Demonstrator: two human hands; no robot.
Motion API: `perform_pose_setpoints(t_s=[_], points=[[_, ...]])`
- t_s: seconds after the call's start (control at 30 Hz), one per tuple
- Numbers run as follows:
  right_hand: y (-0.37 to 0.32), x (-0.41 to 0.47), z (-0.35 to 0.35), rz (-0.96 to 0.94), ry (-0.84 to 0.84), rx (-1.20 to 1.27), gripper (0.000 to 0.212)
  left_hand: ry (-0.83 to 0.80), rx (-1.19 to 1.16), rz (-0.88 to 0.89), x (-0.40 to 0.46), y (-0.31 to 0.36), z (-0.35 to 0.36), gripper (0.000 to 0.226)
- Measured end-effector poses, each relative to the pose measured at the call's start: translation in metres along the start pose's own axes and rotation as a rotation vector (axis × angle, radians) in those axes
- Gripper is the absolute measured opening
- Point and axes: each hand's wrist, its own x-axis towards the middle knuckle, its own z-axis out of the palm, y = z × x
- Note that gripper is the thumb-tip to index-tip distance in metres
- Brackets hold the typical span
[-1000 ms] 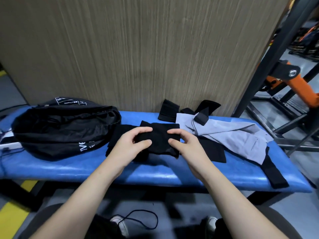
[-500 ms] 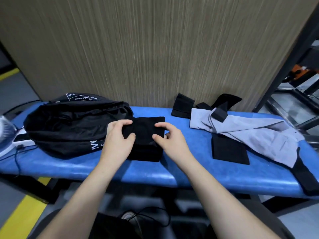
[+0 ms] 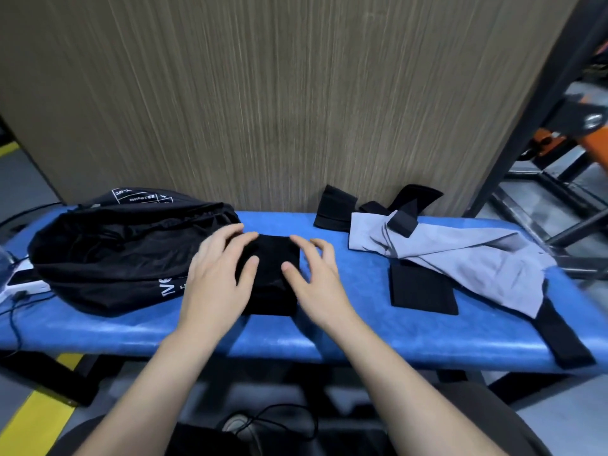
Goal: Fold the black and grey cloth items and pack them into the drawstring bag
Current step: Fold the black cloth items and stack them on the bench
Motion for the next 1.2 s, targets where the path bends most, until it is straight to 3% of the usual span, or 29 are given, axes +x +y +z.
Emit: perform_pose_setpoints(t_s=[0.2, 0.47, 0.6, 0.77, 0.93, 1.0, 1.1, 1.2], points=[[0.000, -0.003, 0.010, -0.027, -0.133, -0.281, 0.057, -0.243, 0.260, 0.076, -0.004, -0.014, 0.027, 0.059], [0.004, 0.000, 0.031, 0.021, -0.320, -0.344, 0.065, -0.253, 0.214, 0.043, -0.001, -0.042, 0.023, 0.063], [0.002, 0.000, 0.040, 0.023, -0.356, -0.312, 0.067, -0.256, 0.223, 0.019, -0.002, -0.057, 0.019, 0.047], [-0.004, -0.001, 0.046, -0.002, -0.376, -0.306, 0.068, -0.254, 0.198, -0.022, -0.002, -0.068, 0.015, 0.044], [-0.005, -0.002, 0.037, -0.027, -0.333, -0.265, 0.067, -0.185, 0.271, -0.033, 0.002, -0.057, 0.015, 0.041], [-0.006, -0.004, 0.026, -0.053, -0.307, -0.264, 0.066, -0.110, 0.308, -0.033, 0.003, -0.050, 0.017, 0.037], [-0.006, -0.009, 0.004, -0.072, -0.290, -0.281, 0.064, -0.003, 0.291, -0.015, 0.009, -0.037, 0.014, 0.050], [-0.001, -0.014, -0.022, -0.108, -0.229, -0.336, 0.060, 0.093, 0.248, 0.002, 0.014, -0.008, 0.005, 0.043]])
